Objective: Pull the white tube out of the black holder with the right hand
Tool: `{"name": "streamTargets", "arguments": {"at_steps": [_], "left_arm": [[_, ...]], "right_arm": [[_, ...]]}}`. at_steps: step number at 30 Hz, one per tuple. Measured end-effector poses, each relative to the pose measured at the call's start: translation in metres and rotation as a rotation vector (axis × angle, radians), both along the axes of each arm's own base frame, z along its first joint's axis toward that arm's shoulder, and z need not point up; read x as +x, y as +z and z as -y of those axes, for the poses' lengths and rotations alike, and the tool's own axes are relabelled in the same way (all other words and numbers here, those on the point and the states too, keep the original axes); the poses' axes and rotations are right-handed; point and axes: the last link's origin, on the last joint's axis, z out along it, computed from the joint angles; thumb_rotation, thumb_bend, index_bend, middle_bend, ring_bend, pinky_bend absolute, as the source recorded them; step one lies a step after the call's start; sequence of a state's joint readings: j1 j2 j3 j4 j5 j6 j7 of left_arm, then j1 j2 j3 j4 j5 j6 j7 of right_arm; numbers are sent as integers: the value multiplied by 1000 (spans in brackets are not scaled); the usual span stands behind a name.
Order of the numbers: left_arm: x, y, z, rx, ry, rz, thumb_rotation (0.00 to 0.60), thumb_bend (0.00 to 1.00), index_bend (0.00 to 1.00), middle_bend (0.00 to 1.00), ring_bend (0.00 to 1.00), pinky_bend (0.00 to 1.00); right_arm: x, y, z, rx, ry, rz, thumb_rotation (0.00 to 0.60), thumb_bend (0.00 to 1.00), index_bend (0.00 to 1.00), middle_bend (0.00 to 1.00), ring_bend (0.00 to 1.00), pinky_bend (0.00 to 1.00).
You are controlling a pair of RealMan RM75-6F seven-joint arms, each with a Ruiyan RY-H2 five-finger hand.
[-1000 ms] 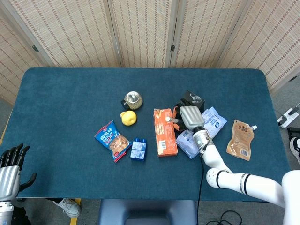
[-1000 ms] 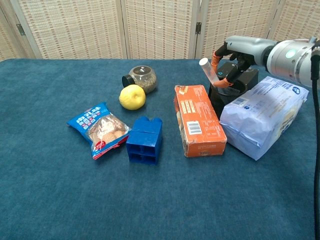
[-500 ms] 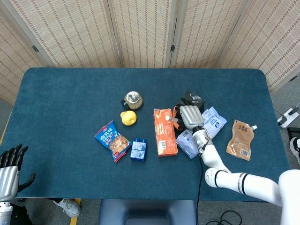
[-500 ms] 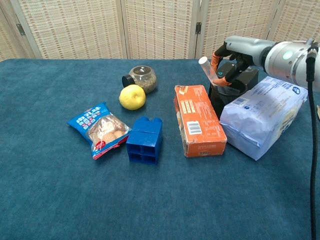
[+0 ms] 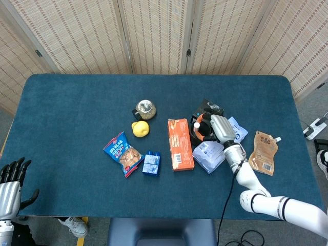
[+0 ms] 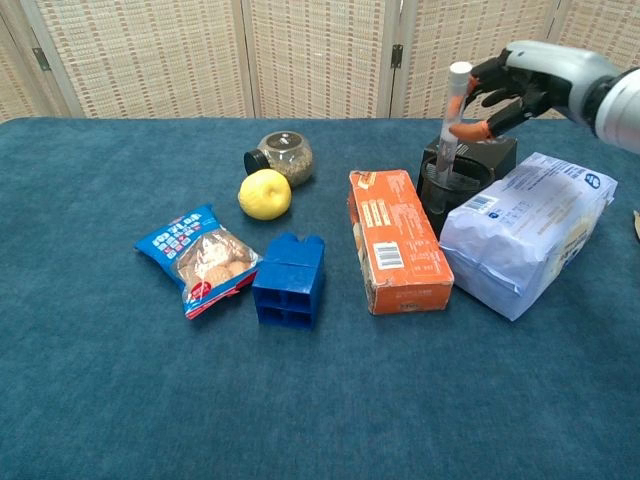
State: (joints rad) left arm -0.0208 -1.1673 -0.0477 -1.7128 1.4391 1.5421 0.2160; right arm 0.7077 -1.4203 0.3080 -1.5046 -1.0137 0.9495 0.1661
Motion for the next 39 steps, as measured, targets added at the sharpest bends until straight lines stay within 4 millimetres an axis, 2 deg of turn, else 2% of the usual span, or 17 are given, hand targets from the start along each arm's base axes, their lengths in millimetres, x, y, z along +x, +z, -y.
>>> {"name": "streamTargets", "arguments": {"at_steps": [9,12,15,22,25,32,39], "left_arm": [[10,-2,-3,-8,-31,-2,600,325,138,87,42,93],[14,-3,-4,-14,-43,-3,600,326,138,88,43,93],[16,-4,-4,-17,-51,-2,600,326,138,87,42,93],[15,-4,-3,-18,-43,-5,600,326,138,87,42,93],[14,-4,-3,-17,-41,-3,600,325,138,87,42,93],[13,-5,-2,-25,-38,-4,600,325,138,87,42,93],[15,-6,-4,-28,-45,-4,600,326,138,87,42,93]], "right_arm": [[-44,48,-19,-14,-85,397,600,517,611,394,137,111],[-56,64,-25,-20,-95,476,600,517,611,394,143,111],[-62,71,-27,-42,-88,495,600,517,610,394,156,111],[-67,76,-31,-133,-27,335,600,517,610,401,176,111],[-66,74,-32,-123,-27,339,600,517,611,402,177,111],[-60,69,-36,-26,-65,587,600,517,610,410,184,110],[-62,74,-40,60,-116,839,600,517,610,410,185,110]]}}
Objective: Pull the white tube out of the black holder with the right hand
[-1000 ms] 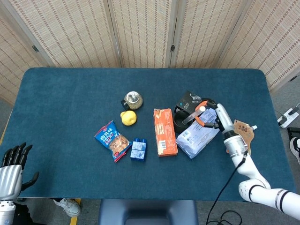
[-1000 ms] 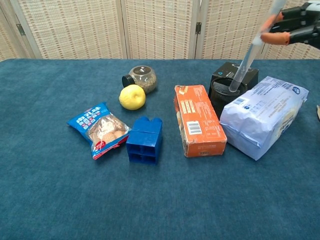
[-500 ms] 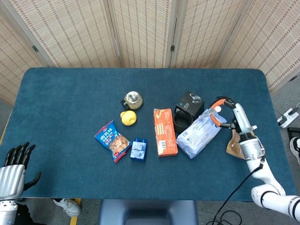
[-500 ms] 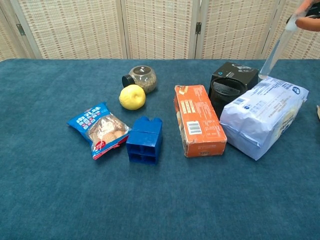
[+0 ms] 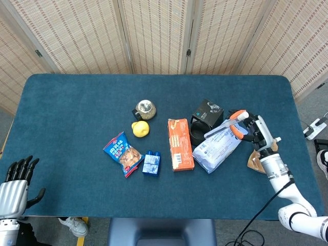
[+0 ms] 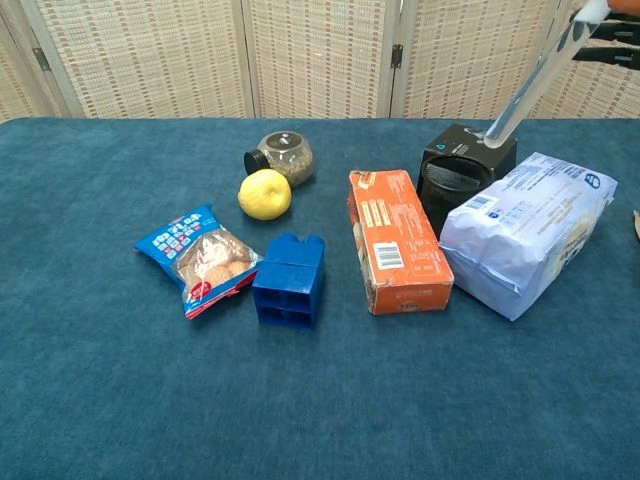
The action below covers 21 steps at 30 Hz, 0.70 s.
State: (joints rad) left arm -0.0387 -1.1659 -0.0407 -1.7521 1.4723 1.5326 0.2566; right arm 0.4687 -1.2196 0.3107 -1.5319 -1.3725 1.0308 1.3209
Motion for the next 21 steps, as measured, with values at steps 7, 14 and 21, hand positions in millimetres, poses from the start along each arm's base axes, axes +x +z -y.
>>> {"name": "streamTargets", "arguments": {"at_steps": [7,14,21], "left_arm": [[0,-1,-1,-5,1,-1,600,326,138,87,42,93],[-1,-2,-1,-6,6,-1,600,325,138,88,42,93],[-1,-2,-2,-8,6,1,600,325,137,87,42,92]], "right_arm": [[-6,3,2,-65,1,-141,600,517,611,411,188,115],[-9,3,4,-252,36,-591,600,517,611,412,192,116],[-6,-1,3,-303,37,-734,600,517,611,413,195,116]]}}
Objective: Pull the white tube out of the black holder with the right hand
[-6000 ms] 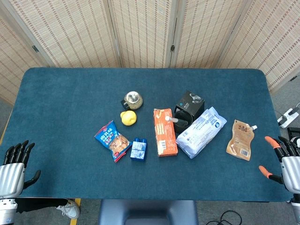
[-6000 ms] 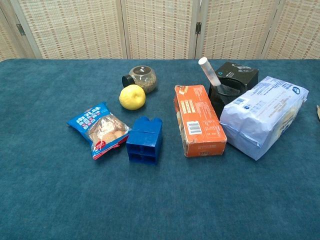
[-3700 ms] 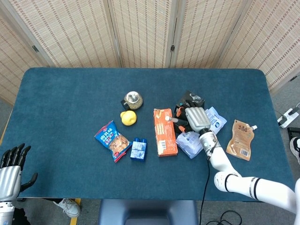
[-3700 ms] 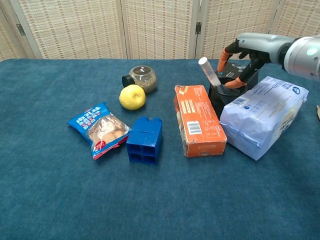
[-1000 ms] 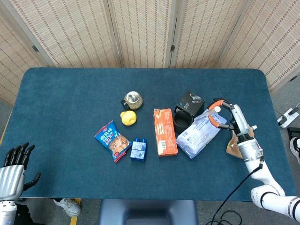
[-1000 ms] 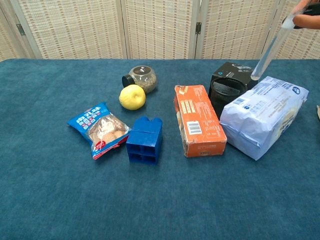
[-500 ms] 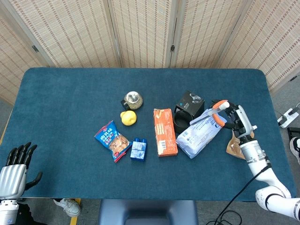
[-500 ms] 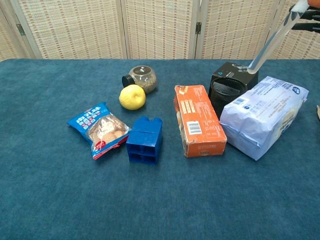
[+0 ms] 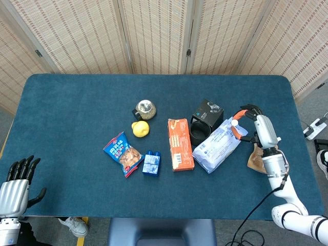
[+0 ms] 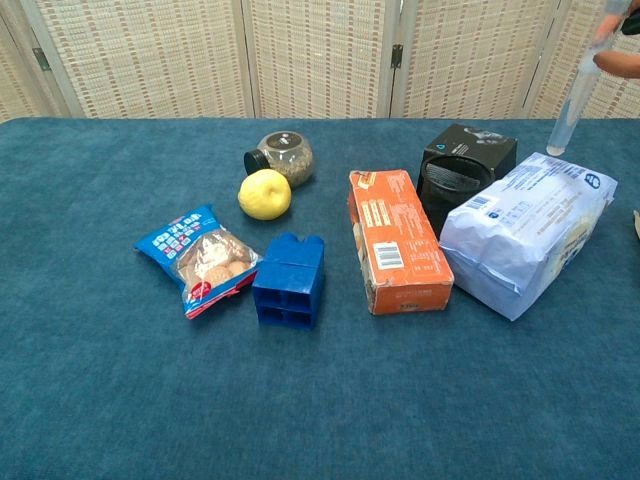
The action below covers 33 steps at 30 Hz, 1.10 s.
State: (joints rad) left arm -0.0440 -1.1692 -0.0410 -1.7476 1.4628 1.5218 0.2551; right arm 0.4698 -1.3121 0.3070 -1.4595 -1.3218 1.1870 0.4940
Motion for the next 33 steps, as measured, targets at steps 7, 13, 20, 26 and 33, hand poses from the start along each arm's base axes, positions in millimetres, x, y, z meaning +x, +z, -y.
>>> {"name": "streamTargets", "arguments": {"at_steps": [7,13,20,26,33], "left_arm": [[0,0,0,1,0,1,600,327,138,87,42,93],[0,0,1,0,-3,0,600,326,138,87,42,93],[2,0,0,-2,-6,-1,600,327,138,87,43,93],[1,1,0,0,-4,-1,600,326,138,87,42,94],[1,0,-1,-3,-3,-1,600,326,138,87,42,93]], "right_arm": [[4,0,-3,108,-18,332,600,517,610,416,197,119],[4,5,-6,208,-52,649,600,517,610,422,200,120],[-4,9,-4,171,-53,605,600,517,610,424,202,124],[-8,8,0,23,-27,251,600,517,611,425,203,124],[-5,5,0,-48,-21,76,600,516,610,427,206,124]]}}
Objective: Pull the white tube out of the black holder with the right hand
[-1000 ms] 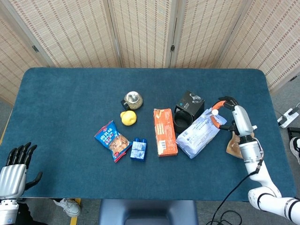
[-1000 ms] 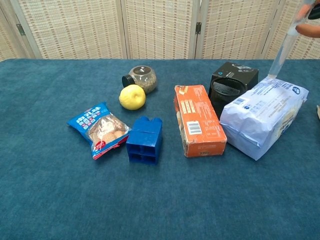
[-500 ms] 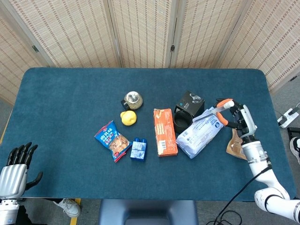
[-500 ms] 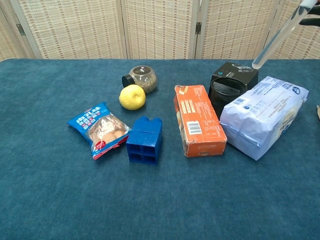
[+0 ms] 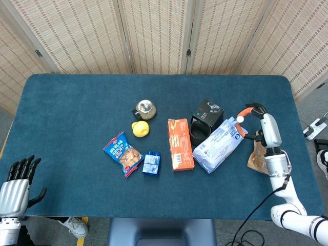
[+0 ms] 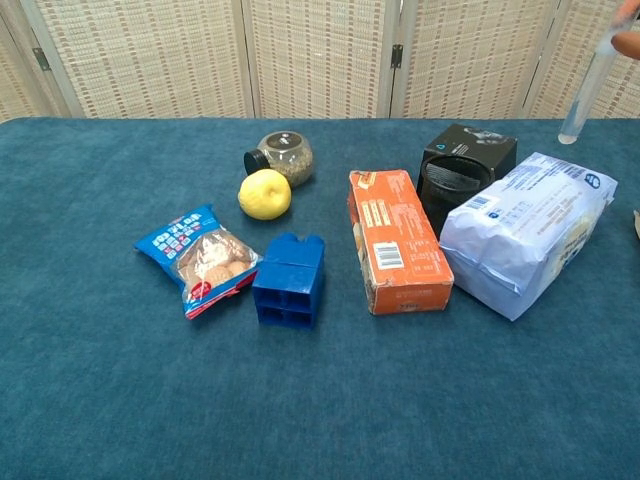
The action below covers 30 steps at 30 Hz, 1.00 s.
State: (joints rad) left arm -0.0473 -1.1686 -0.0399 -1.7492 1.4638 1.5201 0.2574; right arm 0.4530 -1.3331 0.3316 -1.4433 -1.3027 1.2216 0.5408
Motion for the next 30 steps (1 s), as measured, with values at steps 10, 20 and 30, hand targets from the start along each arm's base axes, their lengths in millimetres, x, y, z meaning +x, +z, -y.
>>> {"name": "streamTargets", "arguments": {"at_steps": [10,20,30], "left_arm": [[1,0,0,1,-2,0,600,327,138,87,42,93],[1,0,-1,2,-5,-1,600,326,138,87,42,93],[0,0,-1,1,-1,-1,600,327,137,87,42,93]], "right_arm": [[7,1,-9,186,11,491,600,517,610,427,207,125],[3,5,-12,215,-19,552,600,517,610,431,211,128],[2,3,-8,9,-25,38,600,517,610,430,211,128]]}}
